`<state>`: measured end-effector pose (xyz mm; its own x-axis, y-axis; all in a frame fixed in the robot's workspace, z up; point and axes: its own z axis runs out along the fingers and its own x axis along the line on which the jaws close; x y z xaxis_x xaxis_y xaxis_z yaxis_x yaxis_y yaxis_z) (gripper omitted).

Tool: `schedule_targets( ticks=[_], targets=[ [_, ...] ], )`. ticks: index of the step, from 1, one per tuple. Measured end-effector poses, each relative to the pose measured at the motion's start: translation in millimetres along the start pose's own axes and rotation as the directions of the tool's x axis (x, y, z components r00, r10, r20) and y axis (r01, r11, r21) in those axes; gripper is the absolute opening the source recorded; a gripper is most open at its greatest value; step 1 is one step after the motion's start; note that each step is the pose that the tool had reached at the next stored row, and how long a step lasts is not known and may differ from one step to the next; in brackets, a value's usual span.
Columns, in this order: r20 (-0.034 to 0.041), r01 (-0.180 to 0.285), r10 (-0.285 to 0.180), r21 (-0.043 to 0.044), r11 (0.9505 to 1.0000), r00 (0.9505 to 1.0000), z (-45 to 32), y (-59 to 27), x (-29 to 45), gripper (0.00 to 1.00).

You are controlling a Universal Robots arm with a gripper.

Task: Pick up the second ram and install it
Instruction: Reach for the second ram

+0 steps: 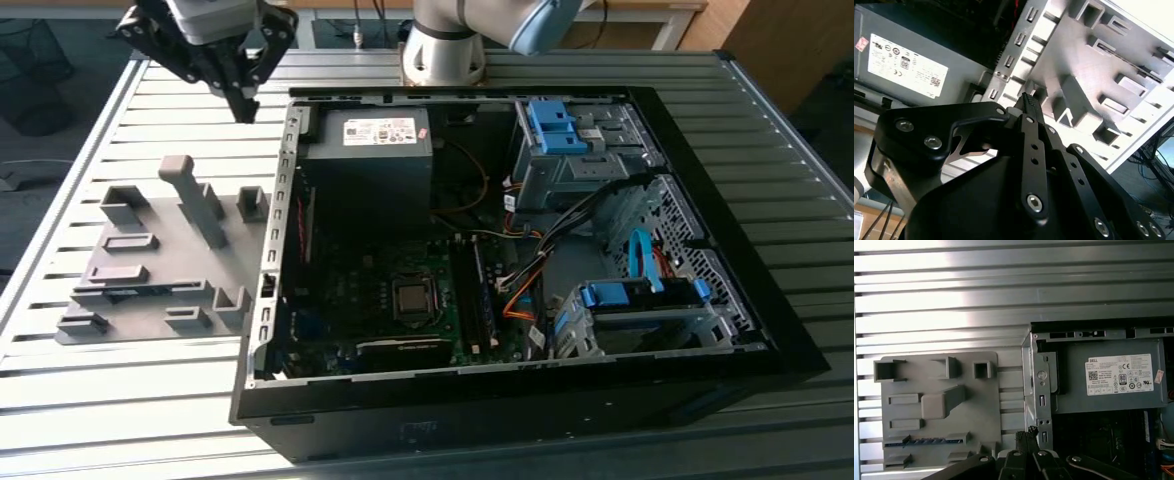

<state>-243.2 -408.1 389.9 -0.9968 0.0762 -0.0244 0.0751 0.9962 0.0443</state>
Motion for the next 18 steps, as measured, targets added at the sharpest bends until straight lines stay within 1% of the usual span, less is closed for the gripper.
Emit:
schedule_targets(
  ticks=[5,9,10,14,16,18],
  targets=[
    [0.0,0.0,0.0,0.0,1.0,1.0,-0.1,-6.9,15.8,0.11],
    [0.0001,0.0,0.0,-0.0001,1.0,1.0,-0.2,-9.7,26.7,0.11],
    [0.0001,0.0,0.0,-0.0001,1.0,1.0,-0.2,-9.9,27.9,0.11],
    [0.0,0.0,0.0,0.0,1.0,1.0,-0.3,-10.1,28.6,0.11],
    [0.0001,0.0,0.0,0.0,1.0,1.0,-0.3,-10.8,32.1,0.11],
    [0.0,0.0,0.0,0.0,1.0,1.0,-0.5,-11.5,37.4,0.11]
  ],
)
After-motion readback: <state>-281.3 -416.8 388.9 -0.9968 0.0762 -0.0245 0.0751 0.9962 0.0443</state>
